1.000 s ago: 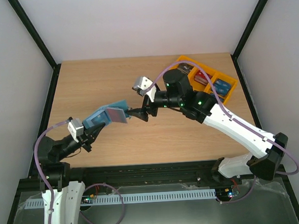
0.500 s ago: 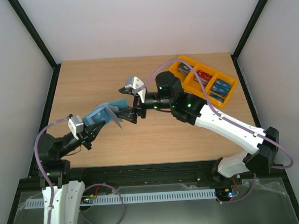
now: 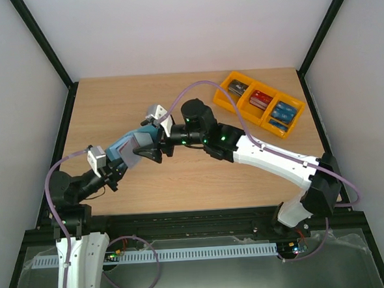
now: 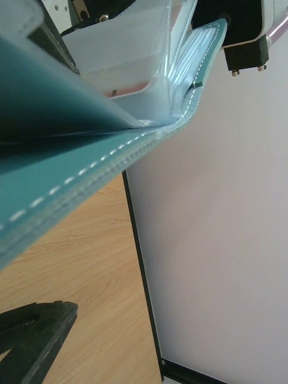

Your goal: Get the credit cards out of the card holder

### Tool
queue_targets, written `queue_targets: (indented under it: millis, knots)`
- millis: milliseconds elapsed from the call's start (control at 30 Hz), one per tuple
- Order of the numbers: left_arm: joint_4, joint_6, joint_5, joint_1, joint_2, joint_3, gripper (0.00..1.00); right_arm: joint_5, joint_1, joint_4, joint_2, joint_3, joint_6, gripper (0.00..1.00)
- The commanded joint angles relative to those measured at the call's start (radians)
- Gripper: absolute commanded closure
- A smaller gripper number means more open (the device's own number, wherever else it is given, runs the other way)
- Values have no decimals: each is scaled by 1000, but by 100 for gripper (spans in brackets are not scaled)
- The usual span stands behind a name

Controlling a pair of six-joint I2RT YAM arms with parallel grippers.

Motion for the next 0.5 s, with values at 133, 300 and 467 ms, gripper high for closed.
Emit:
queue_targets:
  millis: [133, 300, 467]
  knots:
    - [88, -39, 74, -3, -11, 3, 98, -5, 8, 10, -39, 1, -36, 25]
    - [76, -24, 90, -3, -13, -6, 98, -52, 6, -17, -37, 18, -37, 50]
    - [77, -28, 95, -3, -16, -9, 98, -80, 0, -49, -41, 34, -38, 62]
